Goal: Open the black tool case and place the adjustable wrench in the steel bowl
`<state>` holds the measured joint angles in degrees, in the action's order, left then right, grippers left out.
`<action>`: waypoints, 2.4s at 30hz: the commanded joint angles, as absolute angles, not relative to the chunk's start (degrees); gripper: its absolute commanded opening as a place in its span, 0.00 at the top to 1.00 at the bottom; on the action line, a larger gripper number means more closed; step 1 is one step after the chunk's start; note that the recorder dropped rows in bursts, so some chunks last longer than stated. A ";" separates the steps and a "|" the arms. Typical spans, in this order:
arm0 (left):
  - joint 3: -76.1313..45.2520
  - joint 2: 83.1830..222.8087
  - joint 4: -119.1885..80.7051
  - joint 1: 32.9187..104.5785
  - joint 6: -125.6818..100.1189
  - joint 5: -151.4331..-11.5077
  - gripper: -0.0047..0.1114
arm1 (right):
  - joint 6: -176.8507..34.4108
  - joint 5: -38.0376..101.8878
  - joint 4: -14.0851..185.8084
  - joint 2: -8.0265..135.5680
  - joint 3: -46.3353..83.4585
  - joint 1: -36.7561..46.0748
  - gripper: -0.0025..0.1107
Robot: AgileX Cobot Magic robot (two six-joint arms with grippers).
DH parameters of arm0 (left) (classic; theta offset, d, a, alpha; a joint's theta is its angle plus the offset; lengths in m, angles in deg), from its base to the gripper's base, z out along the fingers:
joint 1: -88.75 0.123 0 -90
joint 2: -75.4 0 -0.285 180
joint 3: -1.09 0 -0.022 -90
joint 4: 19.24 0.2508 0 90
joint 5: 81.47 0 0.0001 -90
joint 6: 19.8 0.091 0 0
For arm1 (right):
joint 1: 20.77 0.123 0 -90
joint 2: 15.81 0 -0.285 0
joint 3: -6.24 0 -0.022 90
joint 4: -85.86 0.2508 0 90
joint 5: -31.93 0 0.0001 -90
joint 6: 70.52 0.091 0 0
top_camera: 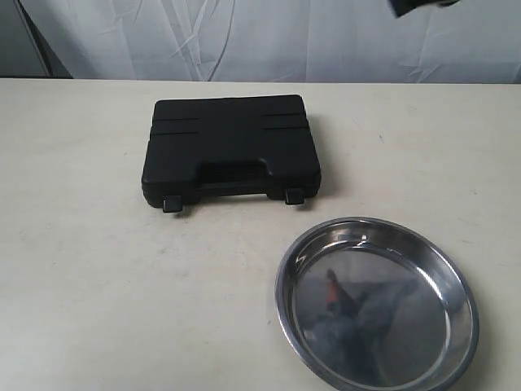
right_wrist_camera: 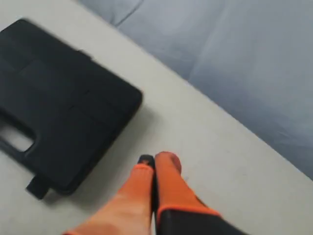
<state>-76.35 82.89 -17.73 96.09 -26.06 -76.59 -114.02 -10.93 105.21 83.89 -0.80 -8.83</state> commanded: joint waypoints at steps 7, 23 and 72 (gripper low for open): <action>-76.13 83.18 -17.59 96.00 -26.16 -76.28 0.96 | -130.06 -17.42 104.60 104.80 -10.03 7.34 0.70; -76.13 83.18 -17.59 96.00 -26.16 -76.28 0.96 | -129.88 -10.62 87.49 117.45 -12.28 19.35 0.50; -76.13 83.18 -17.59 96.00 -26.16 -76.28 0.96 | -124.43 -4.28 88.20 116.62 -12.28 19.34 0.98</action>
